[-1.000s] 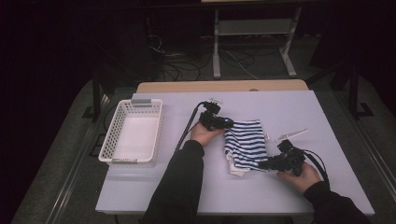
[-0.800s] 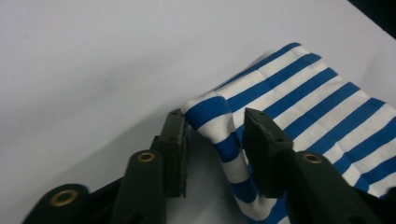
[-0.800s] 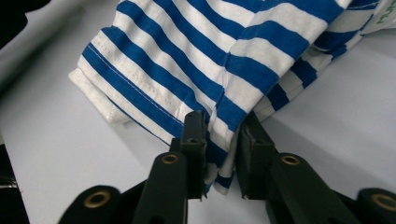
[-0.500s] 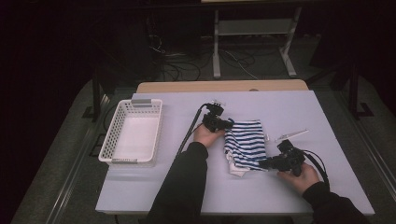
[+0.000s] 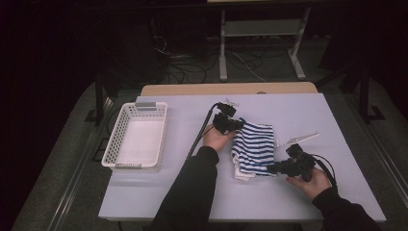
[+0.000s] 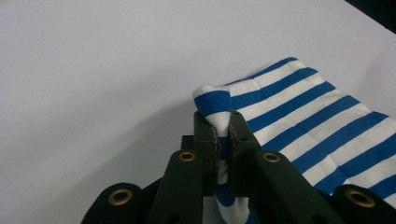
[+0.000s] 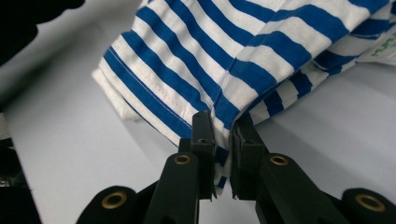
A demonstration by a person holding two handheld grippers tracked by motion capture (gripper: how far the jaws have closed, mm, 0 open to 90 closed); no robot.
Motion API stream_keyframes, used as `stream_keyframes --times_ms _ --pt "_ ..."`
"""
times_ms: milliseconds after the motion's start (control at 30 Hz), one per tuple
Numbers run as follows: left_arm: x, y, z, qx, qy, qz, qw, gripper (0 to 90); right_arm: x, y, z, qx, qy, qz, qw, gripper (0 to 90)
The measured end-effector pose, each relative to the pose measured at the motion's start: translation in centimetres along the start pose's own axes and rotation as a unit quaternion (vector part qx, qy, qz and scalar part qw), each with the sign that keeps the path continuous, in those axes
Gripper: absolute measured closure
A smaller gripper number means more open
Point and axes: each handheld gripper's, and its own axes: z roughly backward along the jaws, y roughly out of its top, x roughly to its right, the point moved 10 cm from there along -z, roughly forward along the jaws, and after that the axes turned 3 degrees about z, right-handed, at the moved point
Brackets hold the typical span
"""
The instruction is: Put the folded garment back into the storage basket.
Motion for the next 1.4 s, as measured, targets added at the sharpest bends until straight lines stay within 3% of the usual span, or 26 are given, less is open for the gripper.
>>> stream_keyframes --times_ms 267,533,867,1400 --pt "0.3 0.7 1.3 0.005 0.001 -0.022 0.9998 84.1 -0.9 0.7 0.7 0.009 0.005 0.009 0.9999 80.3" --pt "0.3 1.1 2.4 0.008 0.004 -0.03 0.9995 84.3 -1.9 1.6 1.3 0.02 0.008 0.019 0.9996 80.3" --pt "0.3 2.2 4.3 0.014 0.015 -0.047 0.9987 84.3 -4.0 3.5 1.7 0.036 0.021 0.034 0.9986 80.3" --pt "-0.3 3.4 7.1 0.028 0.028 -0.052 0.9979 84.2 -6.0 6.1 2.1 0.05 0.028 0.056 0.9968 80.3"
